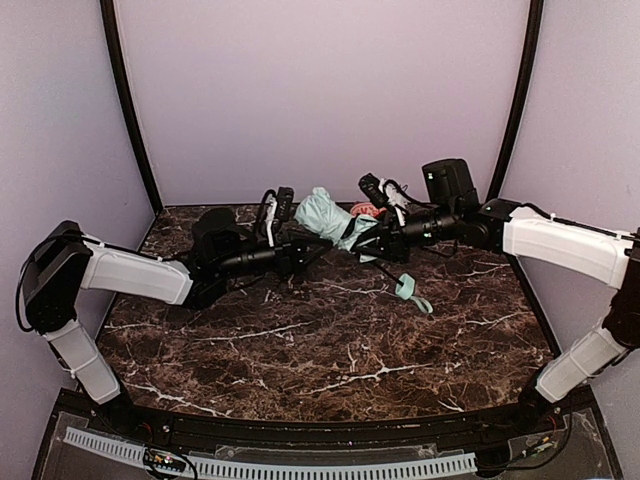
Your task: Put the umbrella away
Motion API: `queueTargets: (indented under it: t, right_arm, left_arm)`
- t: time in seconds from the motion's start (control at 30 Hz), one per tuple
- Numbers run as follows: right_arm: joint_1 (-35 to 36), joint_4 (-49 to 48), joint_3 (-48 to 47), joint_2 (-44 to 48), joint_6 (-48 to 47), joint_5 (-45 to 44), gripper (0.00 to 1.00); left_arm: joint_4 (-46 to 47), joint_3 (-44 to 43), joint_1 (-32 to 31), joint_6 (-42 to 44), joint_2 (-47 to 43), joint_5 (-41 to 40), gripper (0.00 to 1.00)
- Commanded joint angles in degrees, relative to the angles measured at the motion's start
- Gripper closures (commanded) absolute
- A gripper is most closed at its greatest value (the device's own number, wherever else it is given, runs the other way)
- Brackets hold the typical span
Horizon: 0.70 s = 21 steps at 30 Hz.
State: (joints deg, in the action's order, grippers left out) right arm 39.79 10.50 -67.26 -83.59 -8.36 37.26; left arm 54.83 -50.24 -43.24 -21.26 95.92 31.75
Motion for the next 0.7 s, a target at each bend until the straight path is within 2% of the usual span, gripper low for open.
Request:
queueTargets:
  t: [0.0, 0.1, 0.23, 0.47, 0.57, 0.67]
  right_arm:
    - [7.5, 1.0, -2.4, 2.6, -4.1, 19.2, 1.0]
    - [7.1, 0.2, -1.6, 3.3, -3.7, 17.1, 1.0]
    - [6.5, -1.5, -0.5, 4.4, -2.4, 15.2, 1.0]
    - [2.3, -2.0, 0.8, 5.7, -1.5, 10.8, 1.0]
    - [1.5, 1.3, 2.8, 6.3, -6.2, 6.3, 1.0]
    - [0.3, 0.4, 4.3, 6.0, -6.1, 4.3, 1.0]
  left_arm:
    - [-4.7, -2.0, 3.3, 0.3, -0.3, -15.3, 0.87]
    - [-5.4, 0.3, 3.2, 1.7, -2.1, -16.7, 0.76]
    - [-7.0, 4.9, 3.3, 3.9, -4.1, -20.3, 0.69]
    - [-3.0, 13.0, 3.2, 5.6, -9.4, -21.8, 0.66]
    - [-8.3, 13.0, 3.2, 8.7, -13.2, -22.9, 0.65]
    - [-12.4, 13.8, 3.2, 12.9, -18.2, -22.7, 0.63]
